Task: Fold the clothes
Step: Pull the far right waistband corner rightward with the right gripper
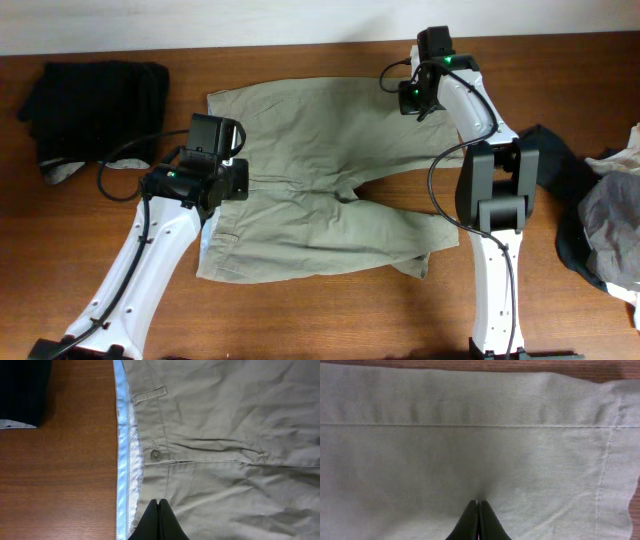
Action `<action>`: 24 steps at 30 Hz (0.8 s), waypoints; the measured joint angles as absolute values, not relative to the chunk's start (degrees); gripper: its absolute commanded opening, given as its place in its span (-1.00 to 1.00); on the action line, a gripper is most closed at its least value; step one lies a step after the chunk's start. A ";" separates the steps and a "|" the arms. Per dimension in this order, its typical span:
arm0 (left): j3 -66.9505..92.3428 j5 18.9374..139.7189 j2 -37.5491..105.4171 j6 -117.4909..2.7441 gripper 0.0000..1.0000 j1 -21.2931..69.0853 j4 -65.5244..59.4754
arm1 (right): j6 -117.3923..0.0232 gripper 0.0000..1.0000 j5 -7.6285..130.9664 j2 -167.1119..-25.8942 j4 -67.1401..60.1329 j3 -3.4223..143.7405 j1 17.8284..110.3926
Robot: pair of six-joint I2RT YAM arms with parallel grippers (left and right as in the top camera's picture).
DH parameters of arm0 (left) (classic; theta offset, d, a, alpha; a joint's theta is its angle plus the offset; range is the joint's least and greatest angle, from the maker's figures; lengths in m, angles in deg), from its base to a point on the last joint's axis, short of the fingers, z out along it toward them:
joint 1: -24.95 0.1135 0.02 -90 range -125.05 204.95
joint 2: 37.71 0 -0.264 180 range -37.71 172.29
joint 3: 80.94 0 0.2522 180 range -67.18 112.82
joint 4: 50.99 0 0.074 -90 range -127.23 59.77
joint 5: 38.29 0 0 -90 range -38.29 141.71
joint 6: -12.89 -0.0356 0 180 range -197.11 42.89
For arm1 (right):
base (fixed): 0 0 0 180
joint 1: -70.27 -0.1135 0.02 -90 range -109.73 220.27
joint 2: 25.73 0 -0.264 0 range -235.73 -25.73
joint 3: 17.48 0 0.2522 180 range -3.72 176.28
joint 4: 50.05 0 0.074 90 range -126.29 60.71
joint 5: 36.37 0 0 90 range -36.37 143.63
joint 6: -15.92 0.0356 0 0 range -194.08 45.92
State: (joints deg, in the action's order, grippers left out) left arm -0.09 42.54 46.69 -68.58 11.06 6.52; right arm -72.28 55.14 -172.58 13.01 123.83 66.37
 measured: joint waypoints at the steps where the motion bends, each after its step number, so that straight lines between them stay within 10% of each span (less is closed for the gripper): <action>1: -0.09 42.54 46.69 -68.58 -0.97 11.06 6.52 | -72.19 -0.92 54.58 -172.58 13.03 123.83 66.35; 16: -0.09 42.54 46.69 -69.45 -0.97 11.06 6.52 | -69.61 -0.79 49.40 -172.58 21.86 126.71 68.82; 24: -0.09 42.56 47.54 -69.45 -0.98 11.06 6.28 | -63.54 -0.53 55.67 -156.77 48.92 134.82 69.17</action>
